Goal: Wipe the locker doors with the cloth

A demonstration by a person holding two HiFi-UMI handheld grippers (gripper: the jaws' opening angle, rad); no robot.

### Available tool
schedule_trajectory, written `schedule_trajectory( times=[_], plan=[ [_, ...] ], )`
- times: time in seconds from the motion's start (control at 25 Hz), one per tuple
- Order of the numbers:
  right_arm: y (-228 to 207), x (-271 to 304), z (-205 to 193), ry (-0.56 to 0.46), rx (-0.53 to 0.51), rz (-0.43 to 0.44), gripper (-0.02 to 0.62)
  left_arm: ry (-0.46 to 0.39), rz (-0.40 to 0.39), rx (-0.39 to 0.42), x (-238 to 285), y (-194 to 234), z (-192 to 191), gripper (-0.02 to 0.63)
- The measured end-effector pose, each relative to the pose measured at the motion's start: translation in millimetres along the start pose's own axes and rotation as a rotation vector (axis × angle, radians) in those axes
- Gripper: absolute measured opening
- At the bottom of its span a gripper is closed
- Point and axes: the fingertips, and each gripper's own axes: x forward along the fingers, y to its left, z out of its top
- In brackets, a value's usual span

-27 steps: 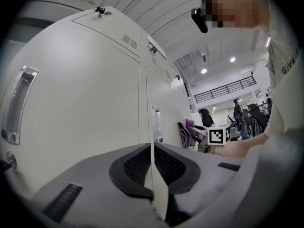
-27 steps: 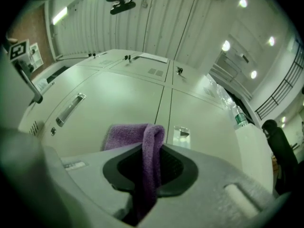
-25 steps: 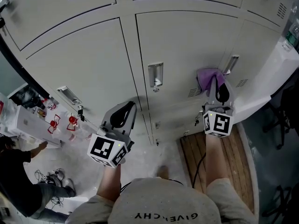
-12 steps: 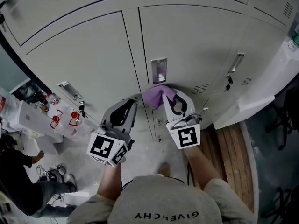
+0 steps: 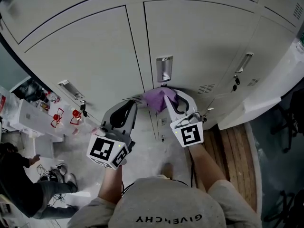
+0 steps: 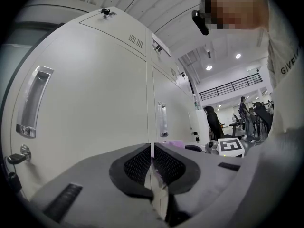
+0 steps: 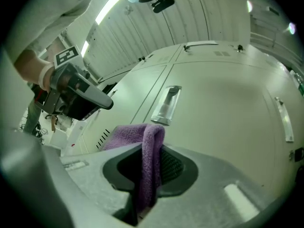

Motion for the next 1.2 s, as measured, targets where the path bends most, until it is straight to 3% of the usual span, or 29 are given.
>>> schedule_trajectory(
  times=[0.72, 1.2],
  plan=[
    [-141.9, -84.5, -58.7, 0.164, -0.056, -0.323, 0.055, -0.001, -0.042, -0.002, 6.1, -3.7, -6.9, 0.018],
    [-174.2, -107.2, -76.7, 0.236, 0.024, -0.453, 0.055, 0.003, -0.020, -0.036, -6.1, 1.9, -7.6, 0.018]
  ],
)
